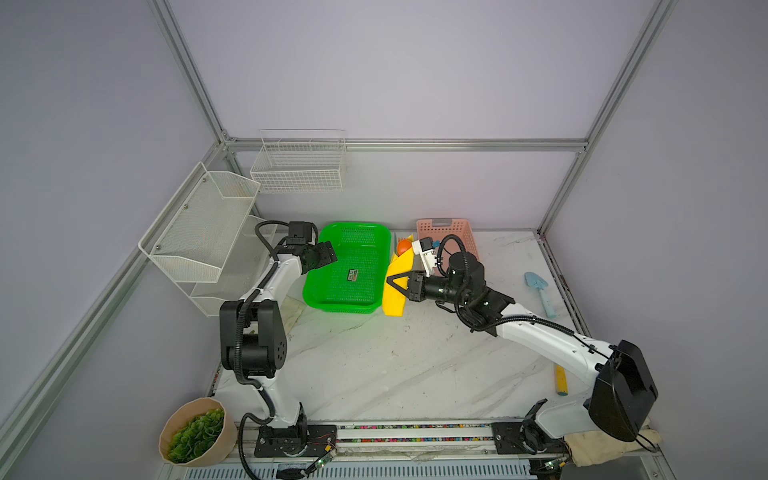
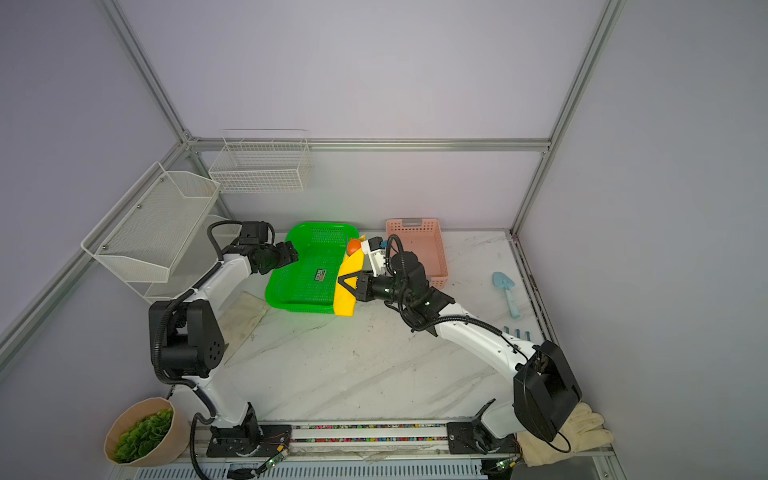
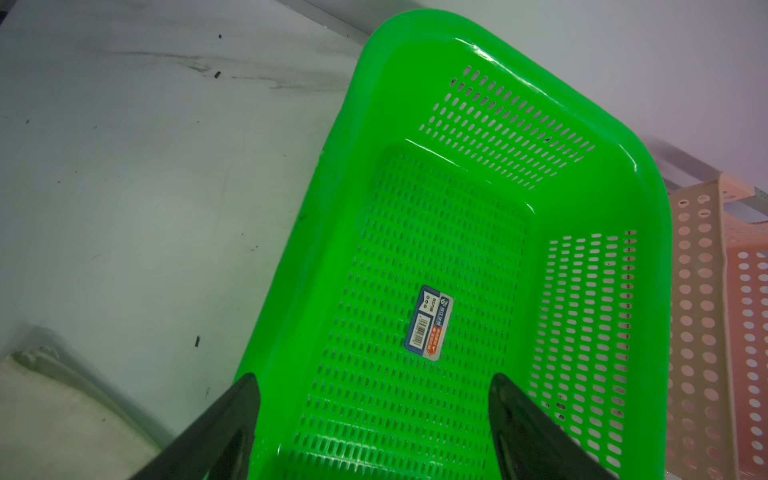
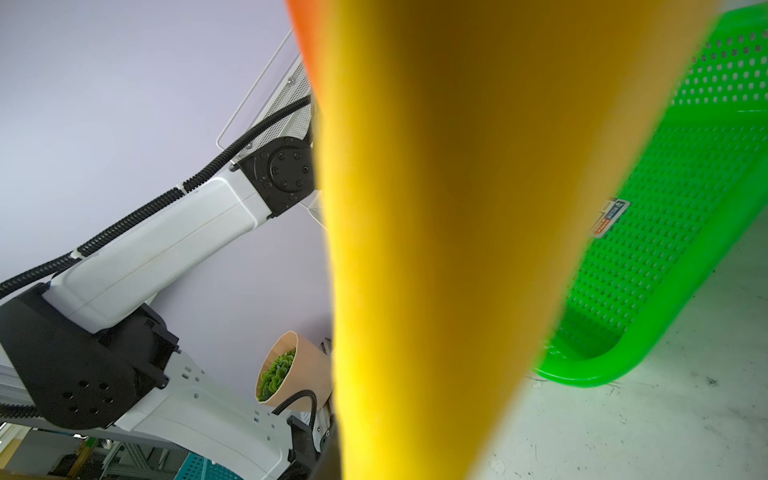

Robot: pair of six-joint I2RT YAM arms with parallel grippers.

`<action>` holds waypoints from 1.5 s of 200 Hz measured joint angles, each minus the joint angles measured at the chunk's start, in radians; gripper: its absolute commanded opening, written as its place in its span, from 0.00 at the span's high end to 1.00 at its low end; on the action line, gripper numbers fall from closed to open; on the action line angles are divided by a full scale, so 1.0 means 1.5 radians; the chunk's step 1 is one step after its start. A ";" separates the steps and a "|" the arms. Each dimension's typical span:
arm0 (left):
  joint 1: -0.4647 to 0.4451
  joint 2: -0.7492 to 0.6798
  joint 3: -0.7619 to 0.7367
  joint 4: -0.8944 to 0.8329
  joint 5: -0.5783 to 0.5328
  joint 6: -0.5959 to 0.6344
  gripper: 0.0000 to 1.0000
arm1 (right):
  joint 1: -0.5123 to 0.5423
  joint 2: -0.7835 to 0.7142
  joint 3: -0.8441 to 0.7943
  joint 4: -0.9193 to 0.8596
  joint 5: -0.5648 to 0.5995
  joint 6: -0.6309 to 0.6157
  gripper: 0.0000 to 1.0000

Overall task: Place the utensils on the paper napkin and roll it up
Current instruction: 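Carry the napkin roll over the green basket with the right gripper while the left withdraws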

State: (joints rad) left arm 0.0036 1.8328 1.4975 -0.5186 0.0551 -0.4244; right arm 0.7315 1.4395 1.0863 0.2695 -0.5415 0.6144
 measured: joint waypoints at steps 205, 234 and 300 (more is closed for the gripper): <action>-0.034 0.137 0.070 -0.044 0.006 0.074 0.61 | -0.010 0.012 -0.016 -0.003 -0.003 -0.003 1.00; -0.056 0.135 0.051 -0.034 0.005 0.081 0.66 | -0.015 0.056 0.031 -0.022 -0.002 -0.008 1.00; -0.060 0.077 -0.017 -0.025 0.007 0.085 0.30 | -0.018 0.297 0.255 -0.131 -0.019 -0.072 1.00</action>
State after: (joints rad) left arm -0.0864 1.9476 1.4719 -0.5556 0.0658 -0.2966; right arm 0.7044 1.8847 1.4693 0.0727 -0.5694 0.5064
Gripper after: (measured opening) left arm 0.589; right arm 0.134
